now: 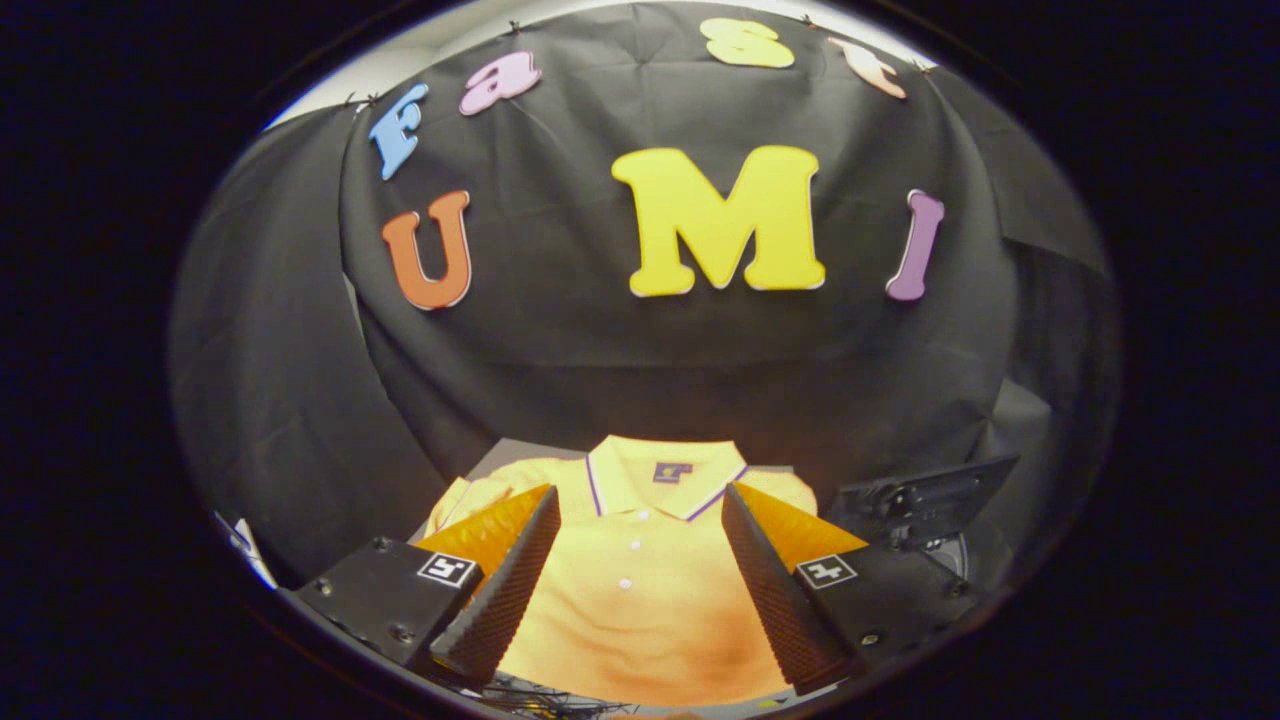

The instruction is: Put the clothes into the washing machine and then close the washing machine lid.

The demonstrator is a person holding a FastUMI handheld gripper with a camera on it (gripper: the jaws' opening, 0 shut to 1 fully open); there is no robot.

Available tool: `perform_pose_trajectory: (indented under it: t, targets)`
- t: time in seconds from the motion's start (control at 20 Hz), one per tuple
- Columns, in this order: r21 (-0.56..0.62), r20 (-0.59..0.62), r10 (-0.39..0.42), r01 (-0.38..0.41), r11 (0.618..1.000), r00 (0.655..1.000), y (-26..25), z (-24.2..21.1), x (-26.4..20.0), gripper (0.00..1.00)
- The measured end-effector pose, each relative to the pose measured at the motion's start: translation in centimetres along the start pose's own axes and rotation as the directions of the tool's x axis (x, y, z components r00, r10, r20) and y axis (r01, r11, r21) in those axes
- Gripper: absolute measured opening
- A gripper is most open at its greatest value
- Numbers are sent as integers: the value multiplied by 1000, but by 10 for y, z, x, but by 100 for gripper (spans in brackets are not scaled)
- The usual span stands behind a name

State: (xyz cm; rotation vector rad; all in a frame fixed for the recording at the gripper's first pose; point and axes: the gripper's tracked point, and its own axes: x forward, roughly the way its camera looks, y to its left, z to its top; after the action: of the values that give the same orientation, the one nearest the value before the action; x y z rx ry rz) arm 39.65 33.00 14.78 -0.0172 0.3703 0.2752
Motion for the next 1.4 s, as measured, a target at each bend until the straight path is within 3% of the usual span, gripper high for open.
perform_pose_trajectory:
  t: [0.25,0.4,0.45,1.0,1.05,1.1,1.25,1.35,1.4]
  targets:
    - [-2,-181,-73,74,997,981,2,-47,57,100]
    - [-10,-300,-103,105,994,948,-2,-82,75,100]
    - [-44,-227,-120,112,993,967,-5,-76,88,100]
    - [-61,-289,-104,90,994,952,-2,-76,82,95]
    - [-78,-290,-86,66,995,953,-1,-75,82,90]
    - [-78,-281,-70,50,996,957,-1,-74,83,79]
    - [-30,-249,-29,22,999,968,-4,-75,87,29]
    - [-11,-234,1,-4,1000,972,-4,-73,86,11]
    - [-1,-229,12,-13,1000,973,-4,-72,84,8]
